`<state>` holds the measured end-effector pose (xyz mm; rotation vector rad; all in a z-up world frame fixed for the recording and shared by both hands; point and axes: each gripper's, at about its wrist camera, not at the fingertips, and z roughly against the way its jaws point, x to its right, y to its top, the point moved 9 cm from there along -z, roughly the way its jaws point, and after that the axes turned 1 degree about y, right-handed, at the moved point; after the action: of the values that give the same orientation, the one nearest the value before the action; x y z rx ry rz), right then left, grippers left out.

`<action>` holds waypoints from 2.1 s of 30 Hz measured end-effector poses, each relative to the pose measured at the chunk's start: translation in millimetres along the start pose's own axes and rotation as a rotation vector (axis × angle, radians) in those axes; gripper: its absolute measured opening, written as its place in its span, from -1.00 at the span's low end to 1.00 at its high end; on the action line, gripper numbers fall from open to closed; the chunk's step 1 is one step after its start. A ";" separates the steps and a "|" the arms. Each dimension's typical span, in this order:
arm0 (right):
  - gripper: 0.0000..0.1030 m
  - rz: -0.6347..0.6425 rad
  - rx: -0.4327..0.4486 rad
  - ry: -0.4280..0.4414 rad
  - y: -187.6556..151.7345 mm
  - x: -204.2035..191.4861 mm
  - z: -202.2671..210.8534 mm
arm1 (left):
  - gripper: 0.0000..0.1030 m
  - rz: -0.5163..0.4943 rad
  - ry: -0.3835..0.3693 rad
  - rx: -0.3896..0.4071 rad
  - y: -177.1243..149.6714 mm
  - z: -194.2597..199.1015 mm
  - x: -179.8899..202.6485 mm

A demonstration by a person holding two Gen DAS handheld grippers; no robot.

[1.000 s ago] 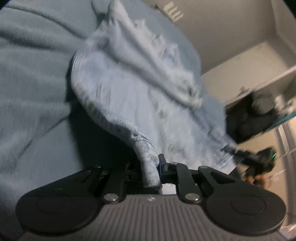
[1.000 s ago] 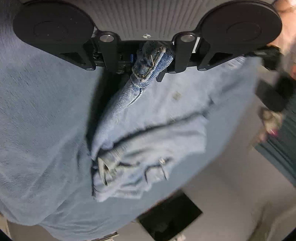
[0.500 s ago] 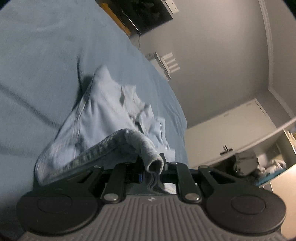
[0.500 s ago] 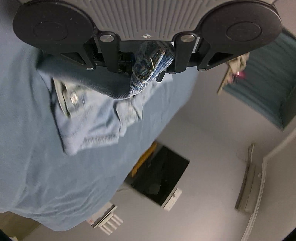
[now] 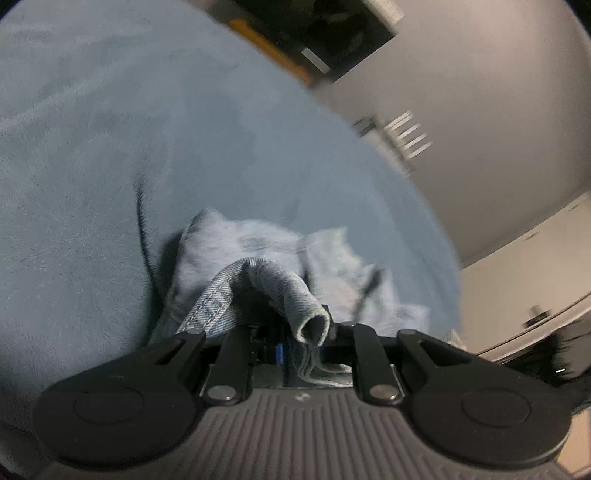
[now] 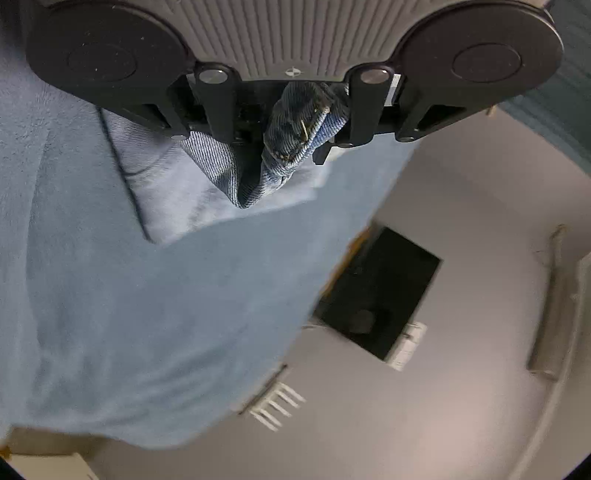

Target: Fold large clothes

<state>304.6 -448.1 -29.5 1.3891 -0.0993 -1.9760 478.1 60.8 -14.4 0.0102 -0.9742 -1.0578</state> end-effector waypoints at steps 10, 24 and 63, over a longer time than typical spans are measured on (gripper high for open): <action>0.37 0.310 0.147 -0.103 -5.9 -24.9 19.7 | 0.71 0.008 0.054 0.241 9.0 38.3 0.7; 0.12 0.893 -0.005 -0.436 -85.5 -23.6 -23.0 | 0.80 -0.538 0.432 0.136 -92.5 31.8 -26.4; 0.98 0.306 -0.022 -0.154 -172.7 3.8 72.5 | 1.00 -0.299 0.066 0.197 -205.1 130.3 -47.3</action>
<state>156.0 -344.9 -78.0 1.1309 -0.3390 -1.8165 235.1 42.1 -57.7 0.3595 -1.0339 -1.2214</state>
